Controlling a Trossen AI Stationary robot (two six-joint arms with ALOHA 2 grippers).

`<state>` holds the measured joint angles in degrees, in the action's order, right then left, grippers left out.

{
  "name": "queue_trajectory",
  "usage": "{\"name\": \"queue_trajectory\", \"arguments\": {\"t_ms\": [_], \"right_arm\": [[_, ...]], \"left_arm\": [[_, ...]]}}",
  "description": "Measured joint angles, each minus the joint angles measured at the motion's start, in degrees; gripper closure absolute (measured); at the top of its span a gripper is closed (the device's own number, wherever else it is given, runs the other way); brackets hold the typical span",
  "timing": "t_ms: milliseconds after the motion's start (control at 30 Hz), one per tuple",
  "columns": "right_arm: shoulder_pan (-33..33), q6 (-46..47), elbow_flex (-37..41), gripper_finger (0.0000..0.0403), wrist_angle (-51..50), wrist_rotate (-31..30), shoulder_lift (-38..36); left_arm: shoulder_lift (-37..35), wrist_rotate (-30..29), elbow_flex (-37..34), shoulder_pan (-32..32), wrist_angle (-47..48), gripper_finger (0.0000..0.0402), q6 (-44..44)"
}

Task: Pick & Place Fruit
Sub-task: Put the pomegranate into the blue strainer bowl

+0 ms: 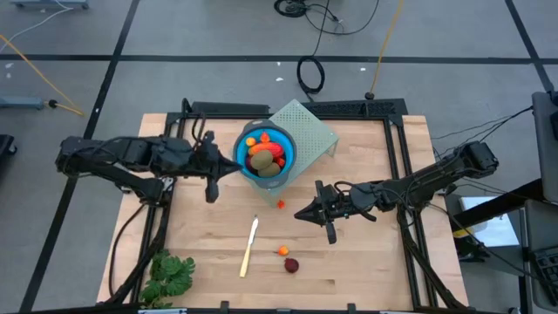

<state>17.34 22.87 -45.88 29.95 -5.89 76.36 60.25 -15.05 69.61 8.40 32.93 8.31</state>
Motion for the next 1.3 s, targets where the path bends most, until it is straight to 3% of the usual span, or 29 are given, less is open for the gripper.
{"name": "queue_trajectory", "arguments": {"t_ms": [300,467,767,1133,1300], "right_arm": [[0.0,0.0,0.0,0.0399,0.0,0.0,0.0],[0.0,0.0,0.0,0.0399,0.0,0.0,0.0],[0.0,0.0,0.0,0.0399,0.2,0.0,0.0],[0.0,0.0,0.0,0.0399,0.2,0.0,0.0],[0.0,0.0,0.0,0.0399,0.2,0.0,0.0]], "left_arm": [[0.0,0.0,-0.3,5.0,1.7,0.0381,-0.4],[-2.5,-0.1,-5.7,6.6,-1.6,0.0393,1.2],[-12.9,-0.5,-18.4,7.2,-10.2,0.0383,5.3],[-24.0,-0.1,-28.3,7.2,-10.6,0.0399,6.9],[-28.3,-0.1,-31.4,7.2,-10.6,0.0386,6.9]]}}
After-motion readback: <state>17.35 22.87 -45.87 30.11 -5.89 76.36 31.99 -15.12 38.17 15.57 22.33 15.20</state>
